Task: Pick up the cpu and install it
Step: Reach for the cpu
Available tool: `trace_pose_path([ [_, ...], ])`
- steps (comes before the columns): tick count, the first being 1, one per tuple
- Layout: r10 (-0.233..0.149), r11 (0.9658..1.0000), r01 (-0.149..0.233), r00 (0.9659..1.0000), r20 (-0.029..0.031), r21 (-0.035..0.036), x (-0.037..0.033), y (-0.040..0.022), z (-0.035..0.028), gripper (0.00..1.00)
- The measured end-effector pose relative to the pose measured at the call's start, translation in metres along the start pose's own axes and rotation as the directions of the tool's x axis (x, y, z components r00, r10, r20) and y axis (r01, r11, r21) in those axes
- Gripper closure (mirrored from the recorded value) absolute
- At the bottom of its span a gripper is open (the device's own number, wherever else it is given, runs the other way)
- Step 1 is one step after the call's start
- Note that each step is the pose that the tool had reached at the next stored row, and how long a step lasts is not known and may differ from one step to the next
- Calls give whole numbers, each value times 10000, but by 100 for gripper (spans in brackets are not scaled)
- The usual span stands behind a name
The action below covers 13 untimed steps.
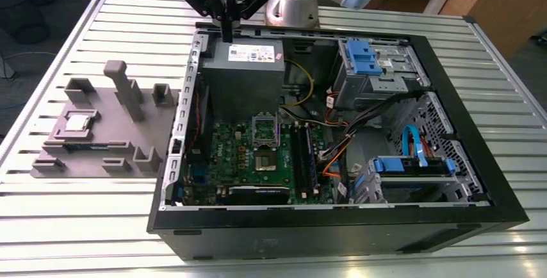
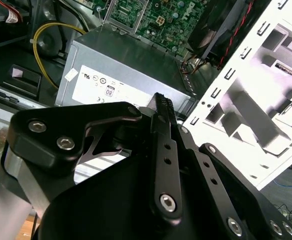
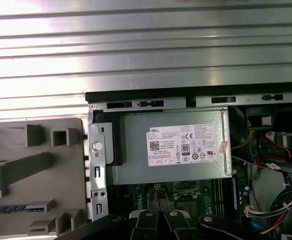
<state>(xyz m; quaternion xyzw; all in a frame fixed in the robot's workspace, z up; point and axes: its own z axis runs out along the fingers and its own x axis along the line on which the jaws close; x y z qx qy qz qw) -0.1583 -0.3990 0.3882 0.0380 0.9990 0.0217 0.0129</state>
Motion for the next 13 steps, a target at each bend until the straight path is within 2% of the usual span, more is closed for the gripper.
trace_pose_path([
  [13,-2,10000,2,10000,0,-1,68,-5,-1,90],
])
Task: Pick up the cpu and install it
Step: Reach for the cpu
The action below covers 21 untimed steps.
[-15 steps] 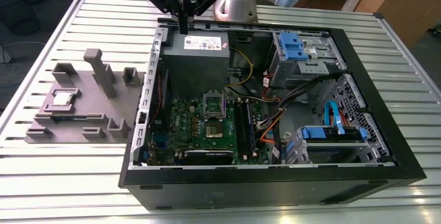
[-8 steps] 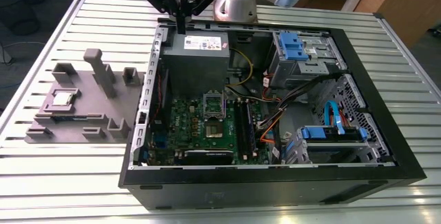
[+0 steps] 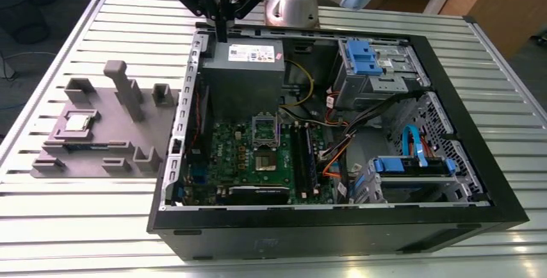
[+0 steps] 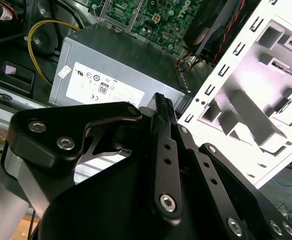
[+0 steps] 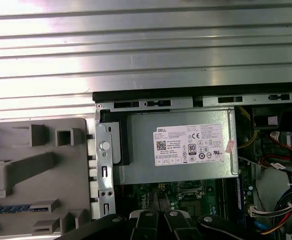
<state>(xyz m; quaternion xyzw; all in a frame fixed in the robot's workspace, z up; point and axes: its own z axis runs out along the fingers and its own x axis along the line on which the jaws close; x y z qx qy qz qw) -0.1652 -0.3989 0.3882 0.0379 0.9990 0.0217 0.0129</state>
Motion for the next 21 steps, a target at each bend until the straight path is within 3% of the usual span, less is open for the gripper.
trace_pose_path([
  [8,2,10000,-2,10000,0,1,18,-1,-1,90],
  [10,1,10000,-1,10000,0,0,59,-4,-1,90],
  [21,0,10000,0,10000,0,0,111,-8,-1,90],
])
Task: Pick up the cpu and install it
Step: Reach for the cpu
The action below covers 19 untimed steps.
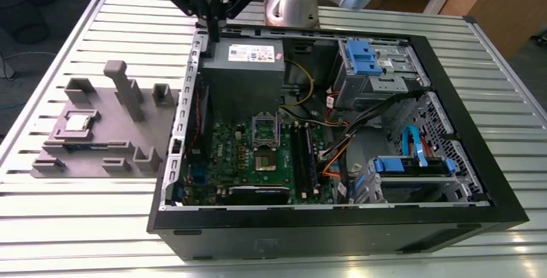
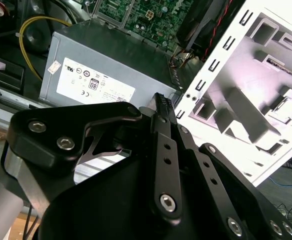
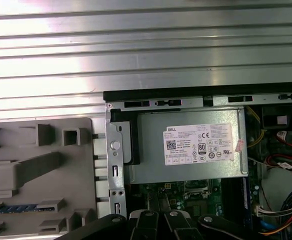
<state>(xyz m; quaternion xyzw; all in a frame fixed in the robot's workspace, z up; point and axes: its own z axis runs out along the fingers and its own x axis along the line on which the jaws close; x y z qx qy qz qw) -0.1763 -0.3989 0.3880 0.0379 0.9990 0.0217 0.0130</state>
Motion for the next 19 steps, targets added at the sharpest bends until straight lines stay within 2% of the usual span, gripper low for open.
trace_pose_path([
  [19,0,10000,0,10000,0,1,48,-4,-1,90],
])
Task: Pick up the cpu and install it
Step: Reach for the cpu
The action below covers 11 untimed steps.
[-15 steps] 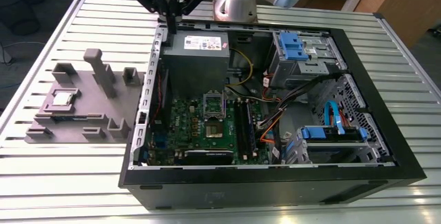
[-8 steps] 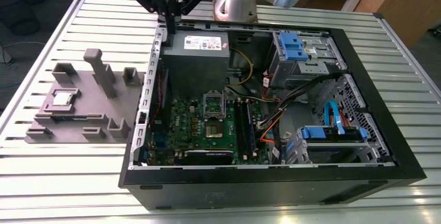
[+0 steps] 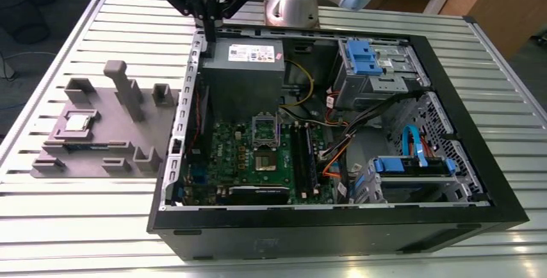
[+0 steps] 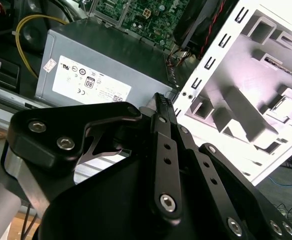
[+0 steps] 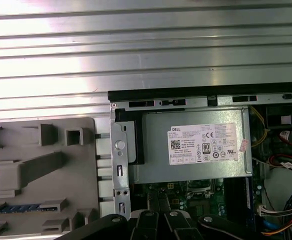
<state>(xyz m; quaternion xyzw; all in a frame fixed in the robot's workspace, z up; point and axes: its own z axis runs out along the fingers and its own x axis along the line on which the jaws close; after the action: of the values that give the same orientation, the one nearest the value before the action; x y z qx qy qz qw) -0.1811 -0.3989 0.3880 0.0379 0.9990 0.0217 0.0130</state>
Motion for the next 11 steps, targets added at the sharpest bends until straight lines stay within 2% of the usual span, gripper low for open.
trace_pose_path([
  [11,0,10000,0,10000,0,0,50,-4,-1,90],
])
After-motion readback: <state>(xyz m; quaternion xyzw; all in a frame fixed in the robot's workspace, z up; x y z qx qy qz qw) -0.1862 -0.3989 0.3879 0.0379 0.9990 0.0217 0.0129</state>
